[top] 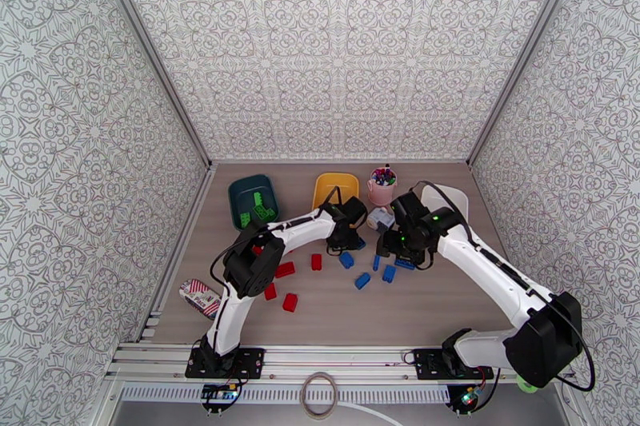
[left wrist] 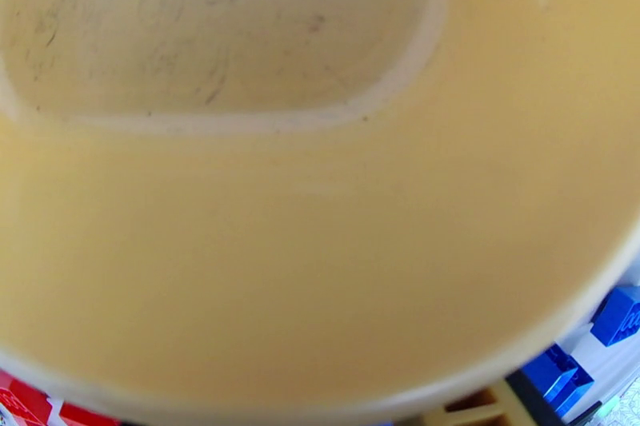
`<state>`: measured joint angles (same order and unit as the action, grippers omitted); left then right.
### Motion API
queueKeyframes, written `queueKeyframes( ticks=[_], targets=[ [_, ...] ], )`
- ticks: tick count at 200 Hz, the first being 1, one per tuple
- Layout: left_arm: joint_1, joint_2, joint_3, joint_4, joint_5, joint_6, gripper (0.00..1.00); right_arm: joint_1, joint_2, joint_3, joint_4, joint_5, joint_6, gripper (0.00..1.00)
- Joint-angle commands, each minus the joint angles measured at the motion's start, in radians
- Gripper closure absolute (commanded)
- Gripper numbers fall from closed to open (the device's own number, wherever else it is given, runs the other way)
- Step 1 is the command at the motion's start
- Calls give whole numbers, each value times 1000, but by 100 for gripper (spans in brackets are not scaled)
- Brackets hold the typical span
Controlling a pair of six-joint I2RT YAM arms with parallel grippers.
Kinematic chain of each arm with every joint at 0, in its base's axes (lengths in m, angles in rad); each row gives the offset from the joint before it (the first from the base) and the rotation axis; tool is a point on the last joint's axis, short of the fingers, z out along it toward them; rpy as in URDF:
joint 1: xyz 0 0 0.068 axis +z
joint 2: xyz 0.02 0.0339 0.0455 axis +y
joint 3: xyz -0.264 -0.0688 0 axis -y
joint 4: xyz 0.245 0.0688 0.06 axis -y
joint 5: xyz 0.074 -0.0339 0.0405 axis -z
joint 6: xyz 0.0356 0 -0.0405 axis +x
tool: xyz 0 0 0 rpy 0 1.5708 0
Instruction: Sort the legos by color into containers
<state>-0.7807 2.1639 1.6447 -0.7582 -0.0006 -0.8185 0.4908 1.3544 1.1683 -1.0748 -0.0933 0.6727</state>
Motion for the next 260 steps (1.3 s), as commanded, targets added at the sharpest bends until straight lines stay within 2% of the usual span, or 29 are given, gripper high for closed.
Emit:
queueKeyframes(
  ticks=[1, 39, 80, 163, 217, 260],
  targets=[
    [-1, -2, 16, -18, -20, 13, 70, -6, -10, 4, -2, -17, -13, 34],
    [-20, -43, 0, -22, -15, 28, 72, -7, 3, 17, 3, -23, -18, 34],
    [-40, -121, -88, -4, -23, 17, 73, -7, 30, 31, 20, -37, -27, 34],
    [-11, -326, -265, 10, -90, -7, 76, -3, 126, 93, 76, -118, -43, 35],
    [31, -459, -306, -53, -136, -2, 76, 40, 212, 187, 84, -126, -65, 35],
    [136, -547, -333, -82, -145, 13, 76, 93, 328, 323, 67, -123, -95, 35]
  ],
)
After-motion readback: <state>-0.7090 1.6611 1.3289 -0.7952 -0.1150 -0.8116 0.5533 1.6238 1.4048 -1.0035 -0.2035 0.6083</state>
